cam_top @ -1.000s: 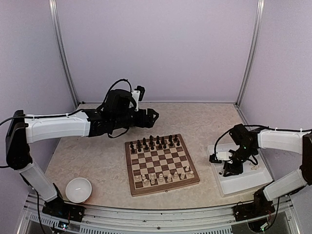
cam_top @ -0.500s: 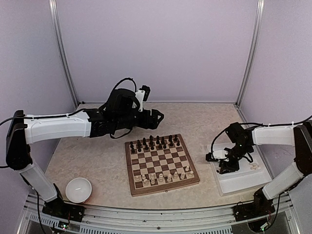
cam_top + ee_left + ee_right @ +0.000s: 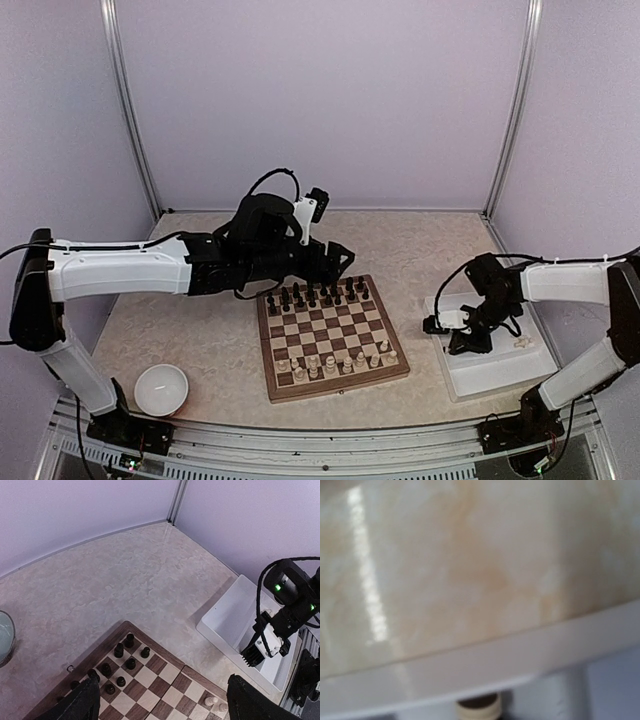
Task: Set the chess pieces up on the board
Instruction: Pick up the pawn from the storage box, then pass from the right arm to the left
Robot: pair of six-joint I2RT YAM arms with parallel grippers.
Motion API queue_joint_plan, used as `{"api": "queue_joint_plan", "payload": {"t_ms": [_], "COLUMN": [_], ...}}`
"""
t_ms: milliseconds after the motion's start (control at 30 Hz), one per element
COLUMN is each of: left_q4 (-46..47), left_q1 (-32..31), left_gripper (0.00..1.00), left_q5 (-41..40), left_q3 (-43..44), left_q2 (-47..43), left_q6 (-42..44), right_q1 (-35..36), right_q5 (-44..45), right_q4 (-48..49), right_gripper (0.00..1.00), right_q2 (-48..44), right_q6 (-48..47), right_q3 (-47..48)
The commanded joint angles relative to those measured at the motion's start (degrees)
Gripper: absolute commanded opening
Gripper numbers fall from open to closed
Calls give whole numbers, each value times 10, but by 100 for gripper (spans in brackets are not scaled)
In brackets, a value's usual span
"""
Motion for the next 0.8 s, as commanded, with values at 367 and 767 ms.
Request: {"api": "queue_joint_plan", "payload": {"t_ms": [367,767], "left_q4": [112,148], "left_q1": [-52,-60], "left_gripper": [72,55], "left_q5": [127,264], "left_q3": [-25,121], "left_q2": [1,154], "left_q6": [-51,-166], "right_q1": [-5,62], "right_q5": [-86,-155], "right_q4": [-156,-130], "right_gripper": [5,5], "right_q2": [-181,-166], "right_q6": [97,132], "right_q3": [112,179]}}
